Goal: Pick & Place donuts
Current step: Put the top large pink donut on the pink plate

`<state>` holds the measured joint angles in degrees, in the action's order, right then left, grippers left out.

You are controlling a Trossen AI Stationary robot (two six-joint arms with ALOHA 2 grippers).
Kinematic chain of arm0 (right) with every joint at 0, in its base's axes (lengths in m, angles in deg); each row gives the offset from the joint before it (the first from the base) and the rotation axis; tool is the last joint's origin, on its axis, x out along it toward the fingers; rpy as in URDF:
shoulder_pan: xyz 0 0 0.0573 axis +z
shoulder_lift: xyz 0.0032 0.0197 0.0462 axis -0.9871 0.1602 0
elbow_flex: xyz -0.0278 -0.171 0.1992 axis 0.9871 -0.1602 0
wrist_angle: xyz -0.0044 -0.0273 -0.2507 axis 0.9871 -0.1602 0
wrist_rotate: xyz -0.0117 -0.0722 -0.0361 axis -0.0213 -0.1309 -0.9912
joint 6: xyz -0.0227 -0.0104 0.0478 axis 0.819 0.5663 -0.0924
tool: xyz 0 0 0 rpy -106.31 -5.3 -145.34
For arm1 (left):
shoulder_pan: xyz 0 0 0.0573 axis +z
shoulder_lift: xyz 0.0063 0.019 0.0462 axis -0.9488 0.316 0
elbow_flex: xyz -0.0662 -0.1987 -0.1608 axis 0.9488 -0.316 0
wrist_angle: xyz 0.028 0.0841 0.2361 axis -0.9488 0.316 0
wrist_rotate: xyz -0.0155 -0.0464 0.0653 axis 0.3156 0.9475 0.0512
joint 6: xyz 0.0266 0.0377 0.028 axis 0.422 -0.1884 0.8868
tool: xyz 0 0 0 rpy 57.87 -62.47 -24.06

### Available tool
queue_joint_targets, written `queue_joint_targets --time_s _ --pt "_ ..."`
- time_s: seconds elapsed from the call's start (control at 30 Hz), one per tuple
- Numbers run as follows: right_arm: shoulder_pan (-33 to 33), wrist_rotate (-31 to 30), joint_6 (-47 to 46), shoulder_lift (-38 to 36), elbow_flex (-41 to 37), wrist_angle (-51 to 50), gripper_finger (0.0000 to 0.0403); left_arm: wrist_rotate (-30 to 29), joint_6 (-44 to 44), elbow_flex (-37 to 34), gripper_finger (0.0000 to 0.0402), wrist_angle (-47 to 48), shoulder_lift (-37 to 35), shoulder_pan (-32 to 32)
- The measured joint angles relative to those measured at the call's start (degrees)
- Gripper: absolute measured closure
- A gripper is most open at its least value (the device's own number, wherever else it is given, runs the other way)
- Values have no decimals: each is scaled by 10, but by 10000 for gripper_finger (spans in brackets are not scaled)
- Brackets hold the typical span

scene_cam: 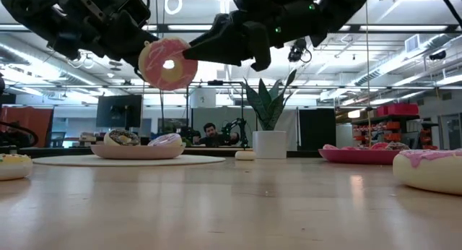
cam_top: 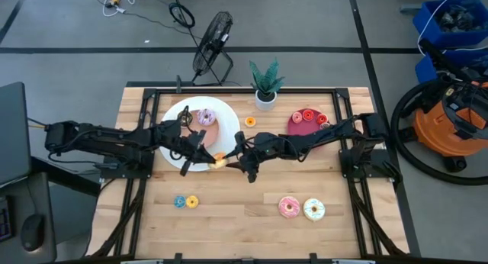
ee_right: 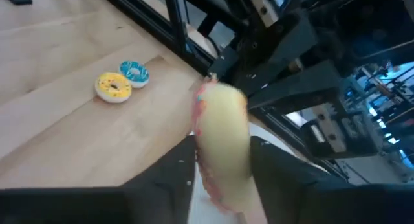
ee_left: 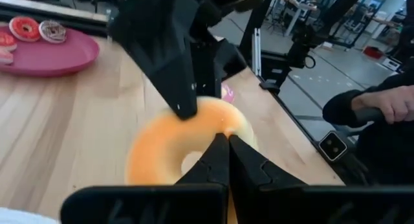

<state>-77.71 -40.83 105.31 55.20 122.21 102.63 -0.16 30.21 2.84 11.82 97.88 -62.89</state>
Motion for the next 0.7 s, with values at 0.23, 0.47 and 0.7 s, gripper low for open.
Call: queue_joint_targets --time_s 0.23,0.47,0.7 --pt "-1 -1 -5 0 0 -8 368 -25 0 0 388 -17 0 0" --pt "-30 10 -122 0 -9 -22 389 -54 99 0 295 7 -1 -3" --pt "-79 39 -239 0 -62 95 397 -319 260 -1 155 124 17 -77"
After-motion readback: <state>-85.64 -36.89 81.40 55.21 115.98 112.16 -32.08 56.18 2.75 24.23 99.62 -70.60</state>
